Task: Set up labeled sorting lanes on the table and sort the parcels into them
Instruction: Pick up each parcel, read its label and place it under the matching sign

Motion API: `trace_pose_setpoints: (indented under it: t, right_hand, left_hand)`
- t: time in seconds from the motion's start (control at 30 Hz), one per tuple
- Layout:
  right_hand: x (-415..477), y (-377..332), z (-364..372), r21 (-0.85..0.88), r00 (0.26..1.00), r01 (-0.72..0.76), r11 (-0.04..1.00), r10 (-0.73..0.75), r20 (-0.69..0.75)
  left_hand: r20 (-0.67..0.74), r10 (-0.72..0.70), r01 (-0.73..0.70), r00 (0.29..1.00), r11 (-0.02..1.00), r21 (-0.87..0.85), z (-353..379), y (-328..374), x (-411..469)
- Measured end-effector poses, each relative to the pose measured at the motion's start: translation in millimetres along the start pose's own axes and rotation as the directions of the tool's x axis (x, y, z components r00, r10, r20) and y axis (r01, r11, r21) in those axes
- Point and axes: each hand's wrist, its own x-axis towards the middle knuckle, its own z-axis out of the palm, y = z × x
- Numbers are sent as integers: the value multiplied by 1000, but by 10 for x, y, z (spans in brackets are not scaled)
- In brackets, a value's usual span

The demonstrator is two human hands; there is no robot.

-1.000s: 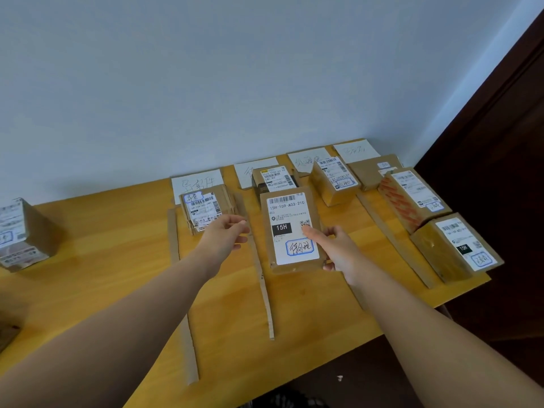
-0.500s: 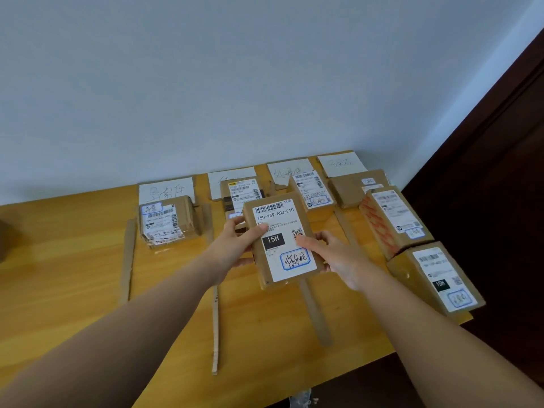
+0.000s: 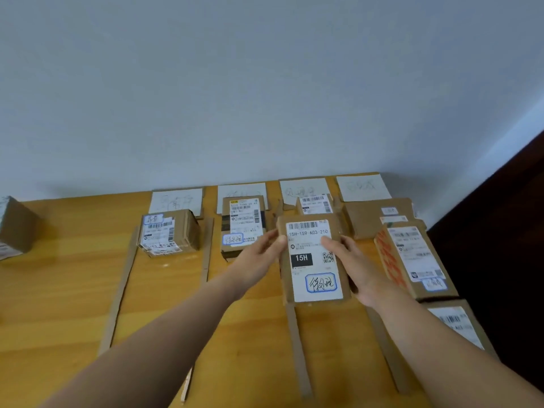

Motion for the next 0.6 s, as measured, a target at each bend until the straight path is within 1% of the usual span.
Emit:
trace_pose_setpoints:
  t: [0.03,0.07,0.1,0.13,0.17,0.2,0.23,0.27,0.3,0.37,0.43,0.6]
  right_hand:
    - [54,-6,5,9,1000,0,1000,0,-3]
    - [106,-11,15,13,1000,-3,1000,3,-8]
    - [158,-8,28,9,1000,-9,1000,9,-15]
    - [202,0,47,-5,1000,-15,1000,15,-16]
    - [243,15,76,-22,1000,-22,1000,22,-14]
    - [276,32,109,-39,999,-31,999,31,-12]
    - [305,52,144,-54,999,-41,998,40,-8]
    - [328,74,181,-69,999,-51,996,51,-4]
    - [346,91,218,-83,998,-63,995,63,1]
    - [377,114,292,-86,996,-88,992,89,7]
    - [400,133,373,-77,994,-105,991,107,14]
    - [373,152,547,-98,992,-115,988,120,39]
  left_hand:
    - [-72,53,-42,996,989,144,-93,-13,77]
    - [-142,109,-55,984,938,341,-215,-41,173]
    - [-180,144,-23,973,838,545,-349,-81,271]
    - [-192,149,33,970,703,710,-482,-131,362]
    - [-186,123,85,975,566,820,-604,-198,445]
    - [-170,87,112,982,455,883,-708,-264,513]
    - [-144,47,115,988,384,916,-789,-325,569]
    - [-114,10,103,993,346,933,-853,-380,613]
    - [-83,-26,87,996,336,938,-898,-415,641]
    - [-43,-66,65,997,374,925,-953,-448,648]
    - [-44,-47,58,998,396,916,-983,-449,629]
    - [28,-3,-25,1000,379,925,-1040,-522,530]
